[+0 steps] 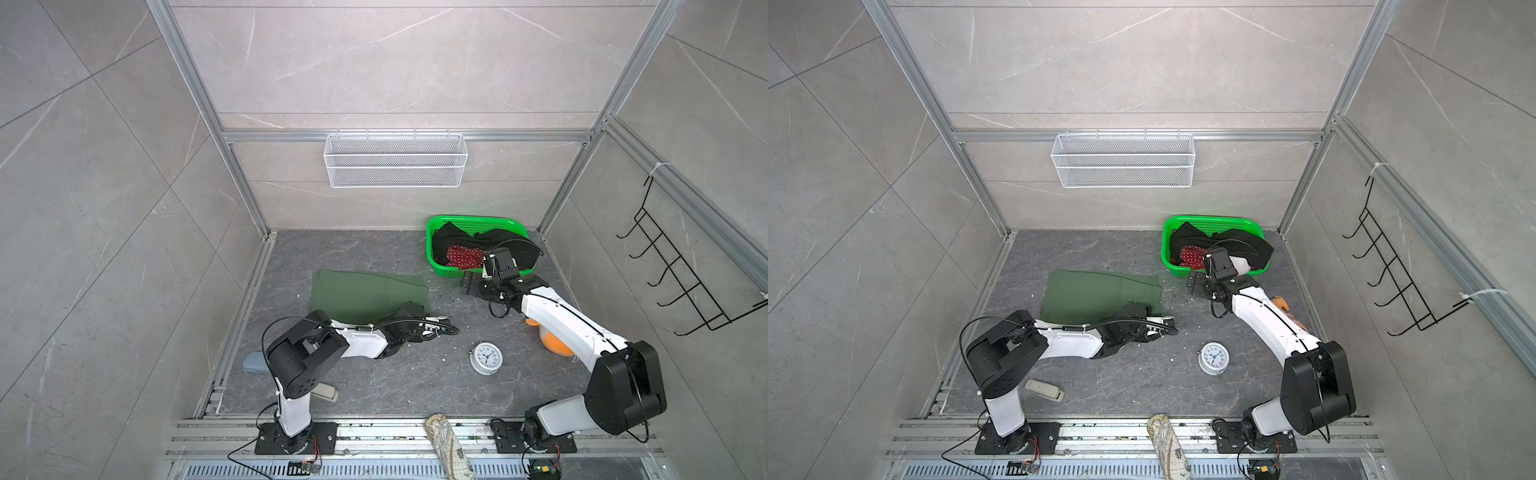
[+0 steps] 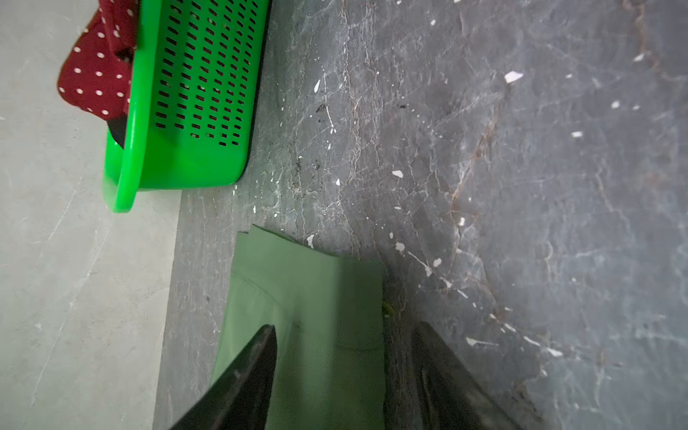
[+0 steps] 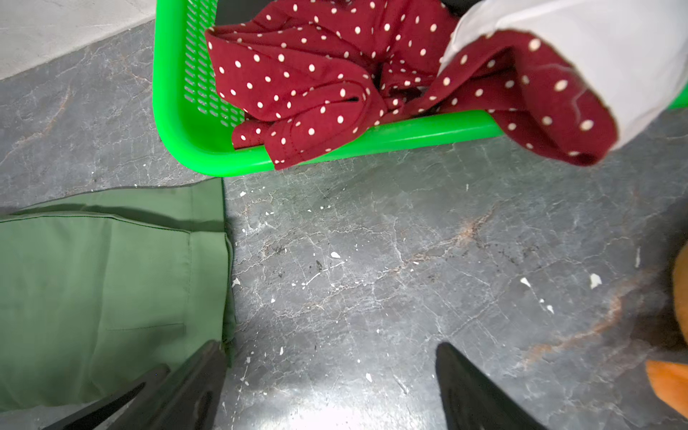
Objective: Fold and stack skirts
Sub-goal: Fold the skirt at the center of the table.
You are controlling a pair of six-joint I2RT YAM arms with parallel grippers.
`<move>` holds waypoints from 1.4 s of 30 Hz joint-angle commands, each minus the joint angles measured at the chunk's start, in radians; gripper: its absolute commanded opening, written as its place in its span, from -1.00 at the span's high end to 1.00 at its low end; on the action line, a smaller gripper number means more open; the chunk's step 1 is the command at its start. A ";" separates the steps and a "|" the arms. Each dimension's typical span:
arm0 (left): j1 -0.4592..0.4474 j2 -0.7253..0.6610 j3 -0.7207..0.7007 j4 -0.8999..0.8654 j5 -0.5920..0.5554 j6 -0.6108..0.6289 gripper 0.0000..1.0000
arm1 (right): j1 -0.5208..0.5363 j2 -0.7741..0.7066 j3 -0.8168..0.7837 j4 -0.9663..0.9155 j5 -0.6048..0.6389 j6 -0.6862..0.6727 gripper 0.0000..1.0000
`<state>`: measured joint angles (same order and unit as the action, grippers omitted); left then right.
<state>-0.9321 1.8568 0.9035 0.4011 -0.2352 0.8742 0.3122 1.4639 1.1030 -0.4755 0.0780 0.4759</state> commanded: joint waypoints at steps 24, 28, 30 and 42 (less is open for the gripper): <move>0.045 -0.028 0.072 0.028 0.031 -0.117 0.96 | -0.018 0.023 -0.062 0.032 -0.178 0.022 -0.82; 0.045 -0.144 0.041 -0.005 0.132 -0.176 0.96 | -0.017 0.039 -0.078 0.059 -0.252 0.041 -0.91; 0.045 -0.196 0.025 -0.025 0.182 -0.212 0.96 | -0.017 0.047 -0.084 0.075 -0.278 0.049 -0.93; -0.006 -0.240 -0.005 -0.087 0.214 -0.293 0.96 | -0.017 0.026 -0.194 0.297 -0.437 0.241 -0.95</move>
<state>-0.9184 1.6112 0.8967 0.3161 -0.0242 0.6147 0.2985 1.5101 0.9314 -0.2478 -0.3195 0.6498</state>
